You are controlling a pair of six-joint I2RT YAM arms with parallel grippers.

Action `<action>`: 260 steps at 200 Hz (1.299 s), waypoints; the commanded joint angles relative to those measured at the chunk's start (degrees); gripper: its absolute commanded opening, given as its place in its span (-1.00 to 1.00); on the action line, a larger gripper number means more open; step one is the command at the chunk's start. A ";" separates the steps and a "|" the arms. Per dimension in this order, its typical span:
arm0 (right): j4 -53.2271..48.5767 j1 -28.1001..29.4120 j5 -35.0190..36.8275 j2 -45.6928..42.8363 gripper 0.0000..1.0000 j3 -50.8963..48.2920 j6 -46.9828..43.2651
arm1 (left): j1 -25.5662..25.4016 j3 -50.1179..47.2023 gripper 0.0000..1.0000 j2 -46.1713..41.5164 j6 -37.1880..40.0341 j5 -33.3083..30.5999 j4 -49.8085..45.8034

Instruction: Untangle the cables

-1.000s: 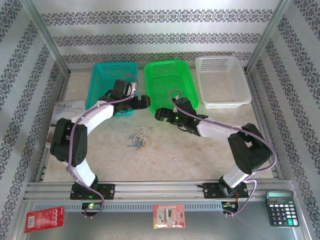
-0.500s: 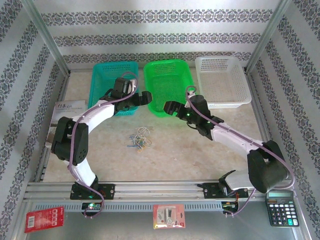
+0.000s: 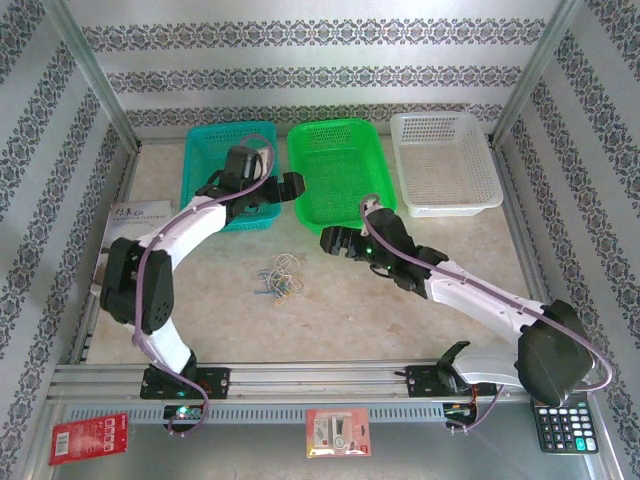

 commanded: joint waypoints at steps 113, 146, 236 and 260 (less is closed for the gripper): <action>7.59 5.53 -6.26 8.04 0.60 -5.41 3.04 | -2.65 -30.77 0.80 -29.95 -7.43 -1.61 -14.58; 8.63 5.18 -7.04 10.82 0.53 -3.63 2.69 | -3.39 -34.11 0.83 -27.70 -7.65 -1.63 -9.71; 7.87 2.00 -6.68 6.17 0.49 -6.97 3.72 | -10.05 -33.31 0.85 -15.80 -10.43 2.50 2.48; 6.79 0.55 -6.44 3.97 0.49 -7.95 3.62 | -13.48 -33.00 0.86 -15.38 -12.69 3.77 4.38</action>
